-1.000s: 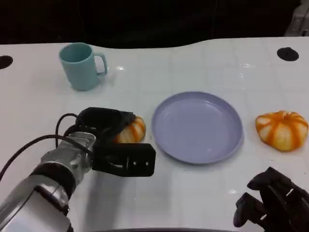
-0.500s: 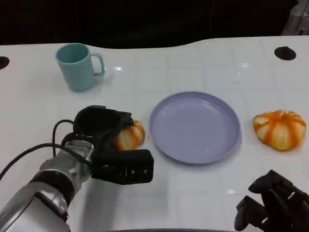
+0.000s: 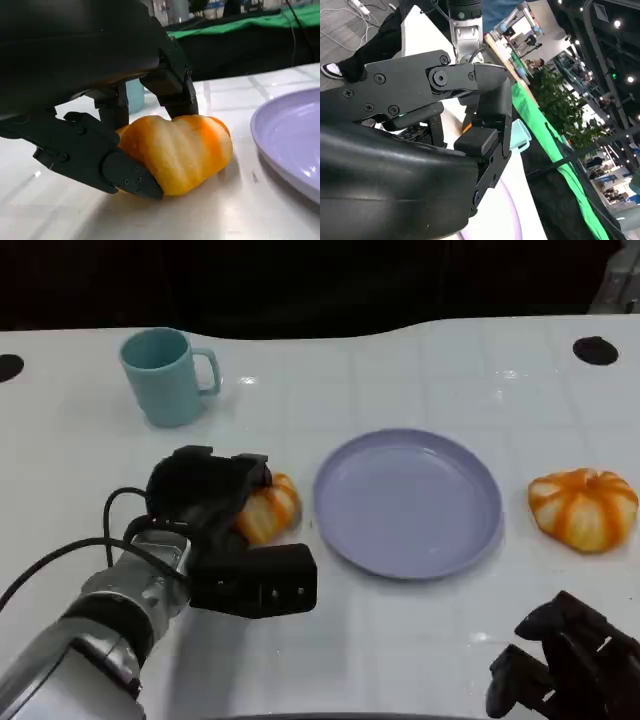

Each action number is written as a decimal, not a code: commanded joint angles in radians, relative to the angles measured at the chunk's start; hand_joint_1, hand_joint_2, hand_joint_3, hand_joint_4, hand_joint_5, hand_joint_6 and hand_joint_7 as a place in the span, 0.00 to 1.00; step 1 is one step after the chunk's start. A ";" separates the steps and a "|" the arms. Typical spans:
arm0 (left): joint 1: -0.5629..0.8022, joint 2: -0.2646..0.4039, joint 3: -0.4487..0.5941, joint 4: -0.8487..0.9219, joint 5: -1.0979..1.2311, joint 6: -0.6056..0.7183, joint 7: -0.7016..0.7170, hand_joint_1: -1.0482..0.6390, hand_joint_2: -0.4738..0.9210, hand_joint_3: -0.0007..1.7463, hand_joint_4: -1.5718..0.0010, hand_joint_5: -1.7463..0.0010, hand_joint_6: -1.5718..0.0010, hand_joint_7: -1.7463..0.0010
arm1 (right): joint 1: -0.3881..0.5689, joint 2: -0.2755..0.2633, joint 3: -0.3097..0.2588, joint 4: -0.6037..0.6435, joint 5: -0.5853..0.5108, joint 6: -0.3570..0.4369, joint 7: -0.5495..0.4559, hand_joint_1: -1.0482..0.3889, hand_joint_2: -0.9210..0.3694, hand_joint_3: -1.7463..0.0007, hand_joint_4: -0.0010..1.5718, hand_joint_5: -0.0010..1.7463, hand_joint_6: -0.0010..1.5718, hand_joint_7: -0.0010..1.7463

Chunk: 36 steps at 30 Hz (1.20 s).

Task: Grasp the bread from the table and place it into the plate.

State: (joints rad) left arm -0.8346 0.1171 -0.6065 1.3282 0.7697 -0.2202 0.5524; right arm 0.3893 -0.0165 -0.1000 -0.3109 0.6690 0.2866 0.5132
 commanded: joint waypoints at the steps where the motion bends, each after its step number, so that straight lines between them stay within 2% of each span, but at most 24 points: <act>1: -0.027 0.007 0.049 -0.004 -0.038 0.003 0.050 0.53 0.98 0.10 0.45 0.00 0.60 0.03 | 0.004 -0.016 -0.007 -0.010 0.012 -0.004 0.003 0.34 0.00 0.84 0.38 0.91 0.42 0.62; 3: -0.034 0.002 0.078 -0.007 -0.062 0.000 0.044 0.55 0.96 0.10 0.45 0.00 0.62 0.01 | 0.002 -0.015 -0.007 -0.006 0.009 -0.008 0.003 0.34 0.00 0.84 0.38 0.91 0.41 0.61; 10: -0.054 -0.011 0.148 -0.023 -0.129 -0.036 0.017 0.57 0.97 0.14 0.45 0.00 0.61 0.00 | -0.002 -0.011 -0.004 -0.001 0.009 -0.006 -0.002 0.34 0.00 0.84 0.38 0.90 0.42 0.61; 13: -0.064 -0.020 0.174 -0.032 -0.157 -0.056 0.007 0.56 0.82 0.41 0.44 0.00 0.61 0.00 | -0.004 -0.009 -0.004 0.001 0.012 -0.004 -0.003 0.34 0.00 0.84 0.38 0.91 0.42 0.60; 17: -0.076 -0.026 0.187 -0.047 -0.172 -0.126 0.011 0.55 0.79 0.51 0.42 0.00 0.58 0.00 | -0.004 -0.010 0.001 0.002 0.003 -0.014 0.001 0.34 0.00 0.84 0.38 0.91 0.42 0.61; 19: -0.083 -0.026 0.184 -0.052 -0.167 -0.157 0.009 0.55 0.74 0.60 0.41 0.00 0.56 0.00 | -0.003 -0.009 0.001 -0.001 0.006 -0.009 -0.002 0.34 0.00 0.84 0.37 0.91 0.42 0.61; 23: -0.105 -0.039 0.182 -0.068 -0.165 -0.203 -0.002 0.50 0.73 0.62 0.44 0.00 0.58 0.00 | -0.003 -0.010 0.003 -0.001 0.007 -0.008 -0.001 0.34 0.00 0.84 0.37 0.91 0.42 0.60; 26: -0.120 -0.051 0.180 -0.081 -0.163 -0.236 0.000 0.55 0.70 0.62 0.43 0.00 0.56 0.00 | -0.002 -0.011 0.005 -0.002 -0.003 -0.016 -0.002 0.34 0.00 0.84 0.37 0.91 0.41 0.60; 31: -0.149 -0.066 0.156 -0.095 -0.146 -0.308 -0.042 0.55 0.66 0.65 0.42 0.00 0.54 0.00 | -0.001 -0.007 0.006 -0.001 0.001 -0.015 -0.004 0.34 0.00 0.84 0.37 0.91 0.41 0.61; 33: -0.162 -0.072 0.128 -0.100 -0.122 -0.340 -0.046 0.57 0.60 0.71 0.40 0.00 0.52 0.00 | -0.001 -0.005 0.007 -0.001 0.002 -0.012 -0.008 0.35 0.00 0.84 0.37 0.91 0.41 0.61; 36: -0.178 -0.087 0.100 -0.097 -0.100 -0.350 -0.067 0.54 0.59 0.74 0.39 0.00 0.51 0.00 | -0.003 -0.002 0.010 -0.001 -0.003 -0.013 -0.014 0.35 0.00 0.84 0.37 0.90 0.41 0.60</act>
State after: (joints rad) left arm -0.9676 0.0360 -0.4832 1.2337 0.6512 -0.5587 0.5110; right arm 0.3857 -0.0163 -0.0879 -0.3107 0.6659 0.2848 0.5100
